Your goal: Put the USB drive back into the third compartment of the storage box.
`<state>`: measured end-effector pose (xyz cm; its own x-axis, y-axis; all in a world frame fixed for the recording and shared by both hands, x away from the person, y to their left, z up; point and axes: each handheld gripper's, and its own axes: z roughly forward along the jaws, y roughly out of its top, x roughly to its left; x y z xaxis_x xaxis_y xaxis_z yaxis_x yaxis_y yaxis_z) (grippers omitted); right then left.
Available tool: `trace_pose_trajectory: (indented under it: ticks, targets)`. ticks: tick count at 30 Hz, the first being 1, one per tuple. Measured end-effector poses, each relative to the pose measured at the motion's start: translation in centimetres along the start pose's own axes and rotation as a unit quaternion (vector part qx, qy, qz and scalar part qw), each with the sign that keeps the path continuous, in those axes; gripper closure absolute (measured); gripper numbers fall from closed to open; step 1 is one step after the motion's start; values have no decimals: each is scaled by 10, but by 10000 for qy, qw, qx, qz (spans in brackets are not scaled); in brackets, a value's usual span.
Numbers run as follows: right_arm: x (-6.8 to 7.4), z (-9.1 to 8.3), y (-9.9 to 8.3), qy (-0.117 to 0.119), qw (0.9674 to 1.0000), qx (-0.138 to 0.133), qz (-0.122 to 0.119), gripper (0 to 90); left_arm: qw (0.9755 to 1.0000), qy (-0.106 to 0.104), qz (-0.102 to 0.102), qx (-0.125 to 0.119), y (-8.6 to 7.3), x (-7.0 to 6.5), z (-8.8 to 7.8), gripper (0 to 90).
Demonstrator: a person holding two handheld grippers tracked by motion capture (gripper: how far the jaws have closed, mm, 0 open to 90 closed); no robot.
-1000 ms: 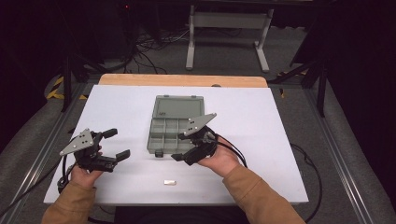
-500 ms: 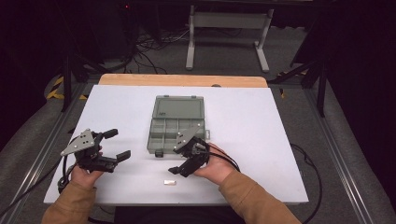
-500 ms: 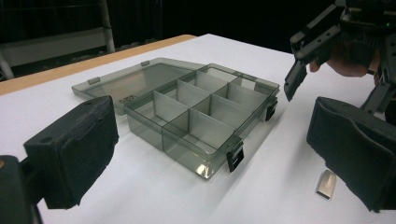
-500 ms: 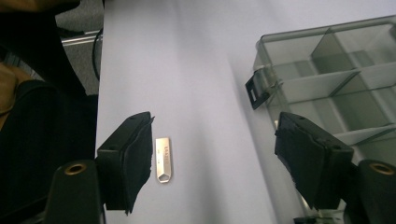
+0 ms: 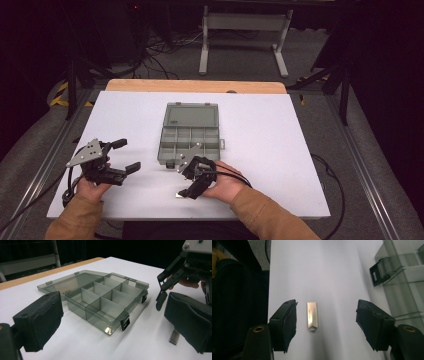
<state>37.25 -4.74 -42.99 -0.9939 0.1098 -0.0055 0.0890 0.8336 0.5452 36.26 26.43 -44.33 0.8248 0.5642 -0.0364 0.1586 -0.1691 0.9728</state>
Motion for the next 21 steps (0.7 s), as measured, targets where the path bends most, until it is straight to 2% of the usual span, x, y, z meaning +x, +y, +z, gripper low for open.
trace_pose_trajectory:
  ticks: [10, 17, 21]
  targets:
    - [7, 12, 4, 47, 9993, 376, -26, 387, 10000, -27, 38, 40, 0, 0, 0, 27]
    - [12, 22, 7, 66, 9978, 654, -111, 475, 10000, -16, 41, 31, 0, -1, 1, 27]
    - [14, 26, 9, 86, 9972, 725, -160, 520, 10000, -30, 72, 35, 0, 0, 1, 27]
